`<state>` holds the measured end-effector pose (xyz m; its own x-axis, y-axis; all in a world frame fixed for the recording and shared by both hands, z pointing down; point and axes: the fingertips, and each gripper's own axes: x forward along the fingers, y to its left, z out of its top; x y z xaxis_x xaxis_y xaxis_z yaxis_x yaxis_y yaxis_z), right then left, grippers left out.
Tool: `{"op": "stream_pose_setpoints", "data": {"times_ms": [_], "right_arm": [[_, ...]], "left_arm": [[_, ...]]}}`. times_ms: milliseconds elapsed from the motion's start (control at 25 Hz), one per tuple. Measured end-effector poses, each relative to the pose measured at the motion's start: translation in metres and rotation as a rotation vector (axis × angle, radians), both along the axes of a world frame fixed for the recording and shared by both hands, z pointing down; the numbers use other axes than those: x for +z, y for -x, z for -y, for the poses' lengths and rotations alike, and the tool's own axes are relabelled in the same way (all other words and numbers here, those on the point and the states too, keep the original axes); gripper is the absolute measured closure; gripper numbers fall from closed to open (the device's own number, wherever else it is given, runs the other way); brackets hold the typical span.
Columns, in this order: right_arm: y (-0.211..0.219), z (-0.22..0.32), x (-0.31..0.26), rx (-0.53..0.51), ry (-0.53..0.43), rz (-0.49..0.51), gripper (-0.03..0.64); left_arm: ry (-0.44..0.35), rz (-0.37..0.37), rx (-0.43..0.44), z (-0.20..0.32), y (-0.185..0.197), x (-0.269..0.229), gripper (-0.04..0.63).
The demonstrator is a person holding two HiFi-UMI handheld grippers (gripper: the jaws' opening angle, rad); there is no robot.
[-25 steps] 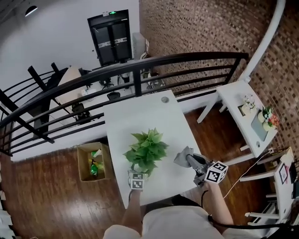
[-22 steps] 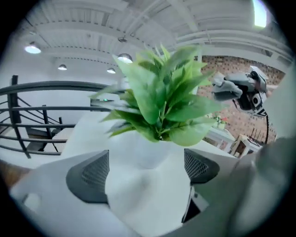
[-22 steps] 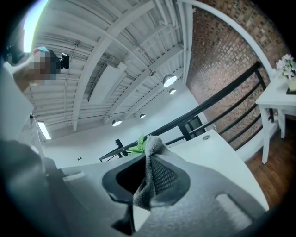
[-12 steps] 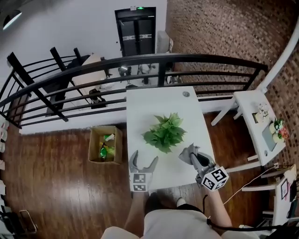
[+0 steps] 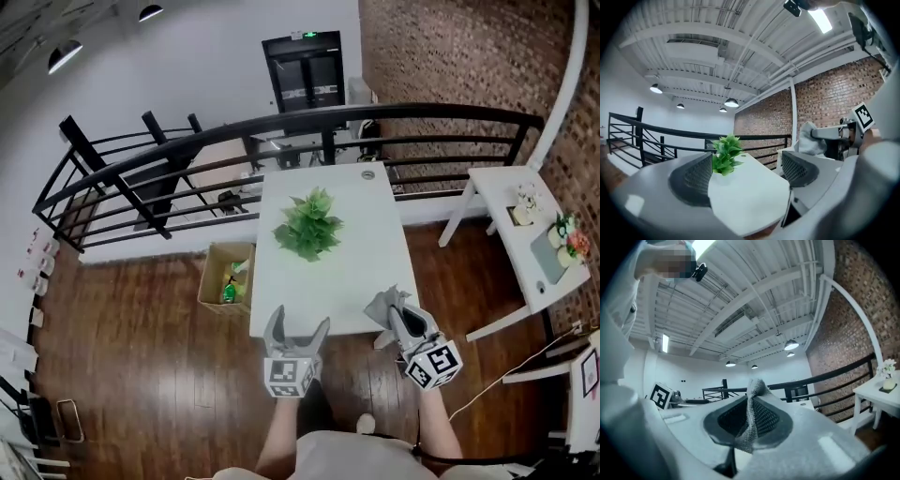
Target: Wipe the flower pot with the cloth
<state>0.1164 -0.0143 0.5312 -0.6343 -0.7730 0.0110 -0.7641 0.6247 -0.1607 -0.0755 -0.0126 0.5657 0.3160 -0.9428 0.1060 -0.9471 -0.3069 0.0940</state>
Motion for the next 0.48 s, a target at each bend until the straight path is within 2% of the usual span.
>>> {"op": "stream_pose_setpoints", "data": {"times_ms": [120,240,320,480], "right_arm": [[-0.013,-0.029,-0.007,-0.008,-0.007,0.023,0.601],[-0.021,-0.058,-0.035,-0.014,-0.055,0.031,0.601],[-0.022,-0.072,-0.048,-0.004,-0.091,0.028,0.601],[-0.011,-0.093,-0.043,0.004,-0.119,-0.054,0.601]], "left_arm": [[-0.025,0.034,0.003,-0.034,-0.028,-0.030,0.117],[-0.057,0.054,-0.013,-0.064,-0.044,-0.063,0.117],[-0.075,0.057,-0.027,-0.075,-0.044,-0.077,0.117],[-0.063,0.027,-0.039,-0.080,-0.037,-0.071,0.117]]}}
